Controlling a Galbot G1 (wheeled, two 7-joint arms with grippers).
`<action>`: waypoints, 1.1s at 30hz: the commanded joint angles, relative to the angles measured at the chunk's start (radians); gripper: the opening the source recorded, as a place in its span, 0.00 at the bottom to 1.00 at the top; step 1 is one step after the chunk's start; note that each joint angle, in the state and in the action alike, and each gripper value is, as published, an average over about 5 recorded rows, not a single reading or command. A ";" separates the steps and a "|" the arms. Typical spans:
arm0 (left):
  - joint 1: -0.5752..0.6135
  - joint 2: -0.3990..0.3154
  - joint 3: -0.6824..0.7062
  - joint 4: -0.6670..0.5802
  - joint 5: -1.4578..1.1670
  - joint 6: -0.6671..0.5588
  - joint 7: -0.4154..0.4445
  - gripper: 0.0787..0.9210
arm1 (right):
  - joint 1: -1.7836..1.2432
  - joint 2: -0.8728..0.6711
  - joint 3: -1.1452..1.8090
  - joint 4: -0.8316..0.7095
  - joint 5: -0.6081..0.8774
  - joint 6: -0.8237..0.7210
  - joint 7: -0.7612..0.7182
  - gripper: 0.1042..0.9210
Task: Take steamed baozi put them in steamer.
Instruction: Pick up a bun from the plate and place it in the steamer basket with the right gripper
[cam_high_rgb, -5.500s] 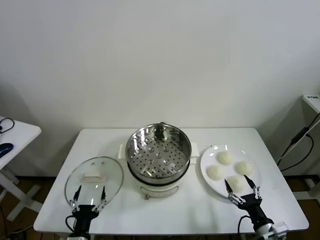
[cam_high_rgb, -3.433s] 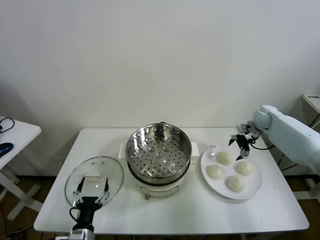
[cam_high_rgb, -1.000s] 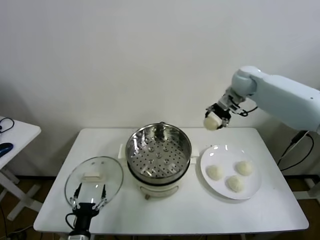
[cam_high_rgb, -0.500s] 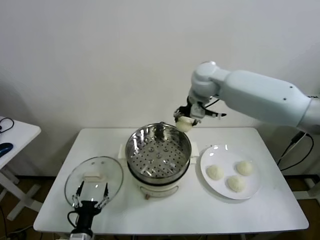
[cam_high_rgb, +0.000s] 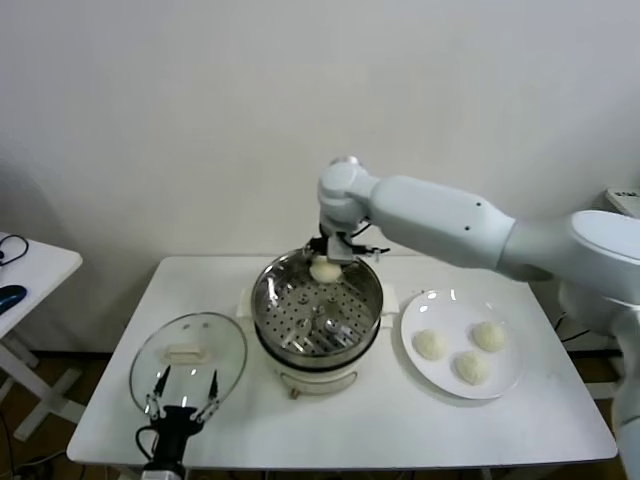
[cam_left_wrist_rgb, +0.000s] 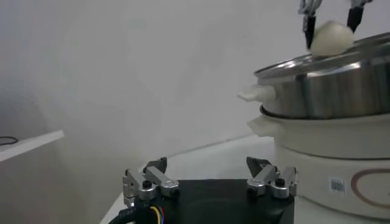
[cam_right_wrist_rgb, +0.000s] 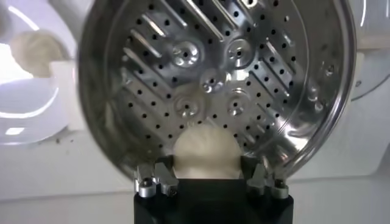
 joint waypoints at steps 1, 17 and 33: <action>0.001 0.001 -0.001 0.004 0.002 0.000 0.002 0.88 | -0.047 0.079 0.010 -0.130 0.031 -0.018 0.000 0.74; -0.006 0.000 0.001 0.010 0.006 0.002 0.003 0.88 | -0.069 0.098 0.013 -0.186 -0.038 0.021 -0.002 0.74; 0.000 -0.001 -0.001 0.011 0.000 0.000 0.004 0.88 | -0.076 0.099 0.011 -0.185 -0.034 0.037 -0.005 0.88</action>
